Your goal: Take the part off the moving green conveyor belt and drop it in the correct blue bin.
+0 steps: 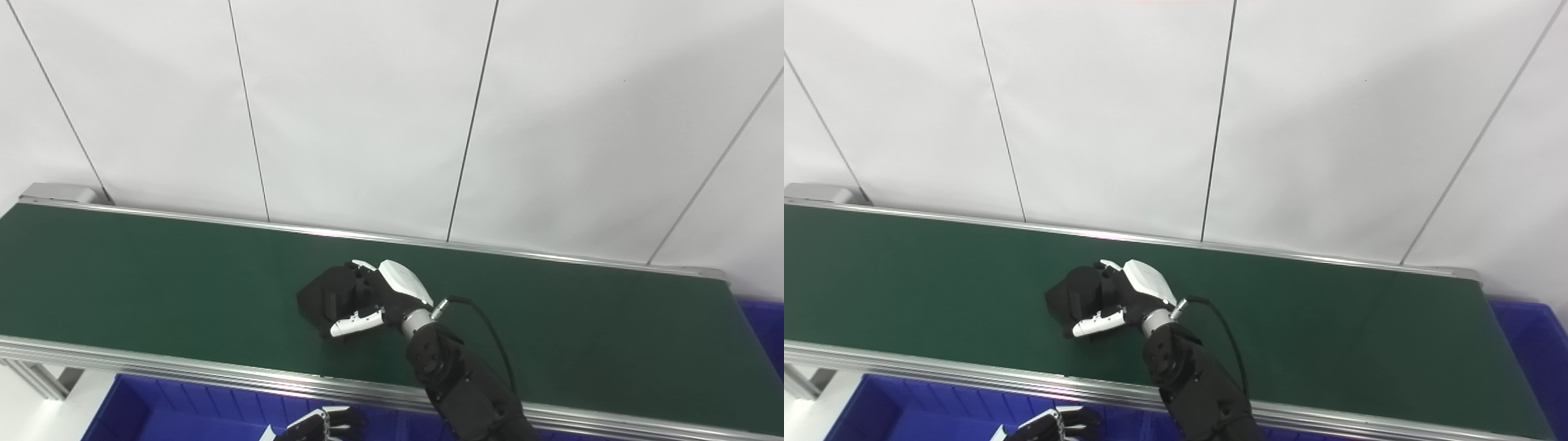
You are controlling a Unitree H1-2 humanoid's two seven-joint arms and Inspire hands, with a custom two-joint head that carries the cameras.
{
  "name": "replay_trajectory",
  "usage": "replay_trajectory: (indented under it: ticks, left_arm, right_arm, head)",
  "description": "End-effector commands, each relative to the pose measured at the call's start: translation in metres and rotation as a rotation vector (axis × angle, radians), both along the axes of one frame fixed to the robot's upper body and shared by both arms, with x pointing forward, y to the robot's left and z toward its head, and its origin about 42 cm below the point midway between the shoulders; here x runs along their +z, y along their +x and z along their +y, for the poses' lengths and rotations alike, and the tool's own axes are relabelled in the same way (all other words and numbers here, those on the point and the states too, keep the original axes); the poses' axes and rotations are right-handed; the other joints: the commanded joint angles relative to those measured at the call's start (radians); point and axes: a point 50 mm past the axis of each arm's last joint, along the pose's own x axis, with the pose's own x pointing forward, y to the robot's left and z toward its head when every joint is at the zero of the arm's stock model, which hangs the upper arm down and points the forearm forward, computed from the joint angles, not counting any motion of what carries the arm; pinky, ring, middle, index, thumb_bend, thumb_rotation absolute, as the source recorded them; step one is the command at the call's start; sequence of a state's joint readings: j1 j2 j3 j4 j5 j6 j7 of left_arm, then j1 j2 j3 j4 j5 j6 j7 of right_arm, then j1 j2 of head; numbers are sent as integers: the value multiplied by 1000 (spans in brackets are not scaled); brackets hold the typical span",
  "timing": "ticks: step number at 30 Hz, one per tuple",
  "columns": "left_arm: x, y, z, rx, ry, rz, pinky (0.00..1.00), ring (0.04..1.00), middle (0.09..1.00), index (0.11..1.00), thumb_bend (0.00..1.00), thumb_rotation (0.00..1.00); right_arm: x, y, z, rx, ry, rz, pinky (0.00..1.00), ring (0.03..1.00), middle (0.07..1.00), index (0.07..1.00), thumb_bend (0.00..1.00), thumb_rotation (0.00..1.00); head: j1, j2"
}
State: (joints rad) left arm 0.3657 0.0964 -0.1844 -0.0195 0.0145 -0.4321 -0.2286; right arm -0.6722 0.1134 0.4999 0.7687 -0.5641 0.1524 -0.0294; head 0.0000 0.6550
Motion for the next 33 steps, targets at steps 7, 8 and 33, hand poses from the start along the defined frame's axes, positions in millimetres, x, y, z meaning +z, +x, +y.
replay_trajectory:
  ticks: [7, 8, 33]
  left_arm:
    - [10, 1, -3, 9, -26, -64, 578, 671, 730, 729, 952, 125]
    - [10, 2, -3, 10, -25, -65, 576, 669, 729, 728, 952, 127]
    - [9, 7, 5, 25, -18, -67, 572, 681, 739, 731, 936, 125]
  right_arm:
    - [23, -4, 41, 85, 71, -98, 757, 834, 861, 886, 826, 391]
    - [20, -5, 42, 73, 88, -97, 737, 819, 850, 872, 799, 349]
    - [-9, -17, 9, -114, 232, -222, 433, 410, 508, 556, 506, 0]
  head:
    - [4, 2]
    - [4, 2]
    - [-9, -2]
